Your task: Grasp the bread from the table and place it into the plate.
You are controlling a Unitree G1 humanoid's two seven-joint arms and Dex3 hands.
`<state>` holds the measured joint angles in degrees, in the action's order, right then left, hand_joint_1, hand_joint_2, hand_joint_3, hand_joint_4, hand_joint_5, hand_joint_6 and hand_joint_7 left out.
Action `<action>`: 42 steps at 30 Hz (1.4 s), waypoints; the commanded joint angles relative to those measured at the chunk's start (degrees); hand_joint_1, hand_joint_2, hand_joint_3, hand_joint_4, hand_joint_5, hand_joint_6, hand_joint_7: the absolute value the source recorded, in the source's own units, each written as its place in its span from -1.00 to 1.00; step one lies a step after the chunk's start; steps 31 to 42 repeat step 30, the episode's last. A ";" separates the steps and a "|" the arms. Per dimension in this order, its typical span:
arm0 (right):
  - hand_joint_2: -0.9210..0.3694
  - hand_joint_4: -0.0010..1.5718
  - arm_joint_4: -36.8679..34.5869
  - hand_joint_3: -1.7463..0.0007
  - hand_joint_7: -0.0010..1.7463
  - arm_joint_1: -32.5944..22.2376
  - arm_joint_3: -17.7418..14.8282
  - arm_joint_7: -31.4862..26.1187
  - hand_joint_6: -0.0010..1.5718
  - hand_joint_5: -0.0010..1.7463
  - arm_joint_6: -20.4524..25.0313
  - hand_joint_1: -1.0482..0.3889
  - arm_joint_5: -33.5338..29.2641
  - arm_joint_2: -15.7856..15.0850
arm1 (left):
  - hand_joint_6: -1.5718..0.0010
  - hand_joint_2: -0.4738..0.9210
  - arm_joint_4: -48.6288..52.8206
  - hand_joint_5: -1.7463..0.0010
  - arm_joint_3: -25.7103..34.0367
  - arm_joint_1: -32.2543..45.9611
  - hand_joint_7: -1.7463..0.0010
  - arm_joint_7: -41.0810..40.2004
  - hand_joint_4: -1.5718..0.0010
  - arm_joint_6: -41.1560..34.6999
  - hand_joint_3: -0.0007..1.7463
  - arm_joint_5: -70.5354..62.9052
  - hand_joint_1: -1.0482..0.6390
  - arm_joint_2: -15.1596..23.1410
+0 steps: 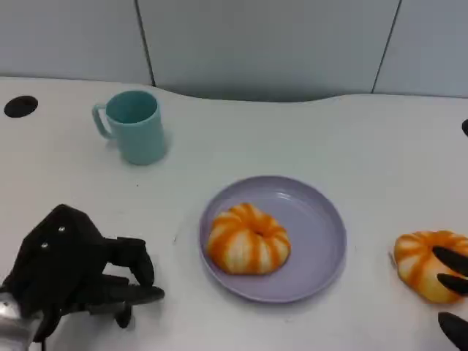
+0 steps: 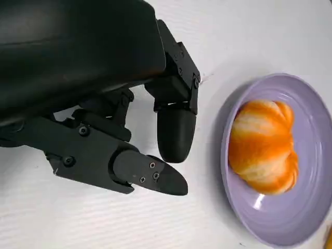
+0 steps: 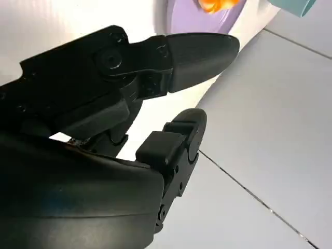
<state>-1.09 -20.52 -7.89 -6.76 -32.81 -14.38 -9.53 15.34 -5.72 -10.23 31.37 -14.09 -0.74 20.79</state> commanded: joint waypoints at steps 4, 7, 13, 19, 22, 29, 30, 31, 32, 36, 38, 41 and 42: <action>-1.00 0.20 -0.28 0.64 -1.00 0.45 -0.09 -0.21 -0.02 -0.98 0.45 -0.06 0.18 -0.29 | 0.25 0.91 -0.22 -1.00 -0.85 -0.79 -1.00 -0.94 0.08 -1.64 -0.98 -2.45 -0.27 1.49; -1.00 0.18 -0.75 0.64 -1.00 0.71 -0.03 -0.26 -0.02 -0.99 0.32 -0.06 0.23 -0.27 | 0.23 0.91 1.69 -1.00 -0.76 -1.35 -1.00 -0.52 0.04 0.27 -0.98 -2.41 -0.25 1.45; -1.00 0.19 -0.99 0.64 -1.00 0.93 0.10 -0.09 -0.02 -0.98 0.26 -0.06 0.53 -0.21 | 0.21 0.89 2.64 -1.00 -0.48 -1.93 -1.00 -0.69 0.02 -0.06 -0.99 -2.06 -0.26 1.16; -1.00 0.17 0.17 0.64 -1.00 0.38 0.33 -0.28 -0.02 -0.99 1.30 -0.06 -0.08 0.06 | 0.23 0.92 2.47 -1.00 -0.89 -1.80 -1.00 -0.50 0.04 0.91 -0.98 -2.73 -0.24 1.74; -1.00 0.17 0.28 0.64 -1.00 0.34 0.38 -0.38 -0.02 -1.00 1.44 -0.06 -0.22 0.10 | 0.24 0.92 2.60 -1.00 -0.91 -1.81 -1.00 -0.47 0.05 1.11 -0.97 -2.73 -0.23 1.82; -1.00 0.16 0.78 0.64 -1.00 0.23 0.51 -0.42 -0.03 -0.99 1.87 -0.05 -0.47 0.17 | 0.25 0.93 -0.60 -1.00 1.92 1.91 -1.00 -1.04 0.06 3.15 -0.97 0.36 -0.20 0.96; -1.00 0.16 0.81 0.64 -1.00 0.22 0.52 -0.40 -0.03 -0.99 1.81 -0.05 -0.45 0.17 | 0.26 0.93 -1.19 -1.00 2.37 2.31 -1.00 -0.85 0.06 2.48 -0.97 0.94 -0.19 0.75; -1.00 0.16 0.81 0.64 -1.00 0.22 0.52 -0.40 -0.03 -0.99 1.81 -0.05 -0.45 0.17 | 0.26 0.93 -1.19 -1.00 2.37 2.31 -1.00 -0.85 0.06 2.48 -0.97 0.94 -0.19 0.75; -1.00 0.16 0.81 0.64 -1.00 0.22 0.52 -0.40 -0.03 -0.99 1.81 -0.05 -0.45 0.17 | 0.26 0.93 -1.19 -1.00 2.37 2.31 -1.00 -0.85 0.06 2.48 -0.97 0.94 -0.19 0.75; -1.00 0.16 0.81 0.64 -1.00 0.22 0.52 -0.40 -0.03 -0.99 1.81 -0.05 -0.45 0.17 | 0.26 0.93 -1.19 -1.00 2.37 2.31 -1.00 -0.85 0.06 2.48 -0.97 0.94 -0.19 0.75; -1.00 0.16 0.81 0.64 -1.00 0.22 0.52 -0.40 -0.03 -0.99 1.81 -0.05 -0.45 0.17 | 0.26 0.93 -1.19 -1.00 2.37 2.31 -1.00 -0.85 0.06 2.48 -0.97 0.94 -0.19 0.75; -1.00 0.16 0.81 0.64 -1.00 0.22 0.52 -0.40 -0.03 -0.99 1.81 -0.05 -0.45 0.17 | 0.26 0.93 -1.19 -1.00 2.37 2.31 -1.00 -0.85 0.06 2.48 -0.97 0.94 -0.19 0.75; -1.00 0.16 0.81 0.64 -1.00 0.22 0.52 -0.40 -0.03 -0.99 1.81 -0.05 -0.45 0.17 | 0.26 0.93 -1.19 -1.00 2.37 2.31 -1.00 -0.85 0.06 2.48 -0.97 0.94 -0.19 0.75</action>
